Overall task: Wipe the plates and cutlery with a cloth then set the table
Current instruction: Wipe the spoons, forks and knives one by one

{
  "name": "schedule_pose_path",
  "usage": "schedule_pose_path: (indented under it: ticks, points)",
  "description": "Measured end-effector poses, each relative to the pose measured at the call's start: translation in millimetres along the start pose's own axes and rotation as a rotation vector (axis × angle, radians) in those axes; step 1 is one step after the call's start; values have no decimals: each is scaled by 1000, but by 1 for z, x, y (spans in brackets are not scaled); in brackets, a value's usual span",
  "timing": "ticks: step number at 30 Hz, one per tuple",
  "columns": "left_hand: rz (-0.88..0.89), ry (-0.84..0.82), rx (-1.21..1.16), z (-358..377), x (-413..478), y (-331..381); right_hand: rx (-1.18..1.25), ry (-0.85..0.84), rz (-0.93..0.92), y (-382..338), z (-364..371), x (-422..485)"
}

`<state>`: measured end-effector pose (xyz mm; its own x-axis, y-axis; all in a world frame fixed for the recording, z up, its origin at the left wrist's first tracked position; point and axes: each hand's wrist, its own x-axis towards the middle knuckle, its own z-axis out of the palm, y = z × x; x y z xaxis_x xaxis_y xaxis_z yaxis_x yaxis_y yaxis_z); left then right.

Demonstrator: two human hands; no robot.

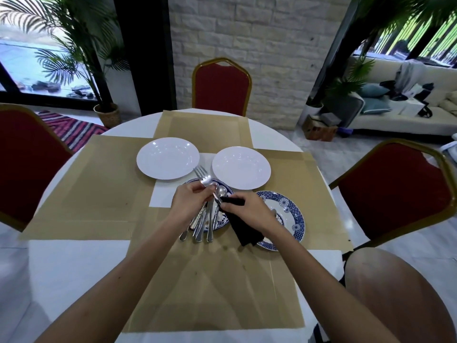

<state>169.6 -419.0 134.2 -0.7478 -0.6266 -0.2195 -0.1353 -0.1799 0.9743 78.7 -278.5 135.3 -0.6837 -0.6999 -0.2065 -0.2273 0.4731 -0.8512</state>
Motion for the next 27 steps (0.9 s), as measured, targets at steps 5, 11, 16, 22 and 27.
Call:
schedule_pose_path:
  ticks: [5,11,16,22,27]
  points:
    - [77,-49,30,5,-4,-1,271,-195,138,0,-4,2]
    - [54,30,-34,-1,1,-5,188,-285,225,14,-9,-10]
    - [72,-67,69,7,1,-7,227,-189,170,8,-8,-3]
    - [86,-29,91,16,14,-8,342,-181,229,24,-4,-12]
    - [46,1,91,38,29,-25,320,-194,312,57,-20,-28]
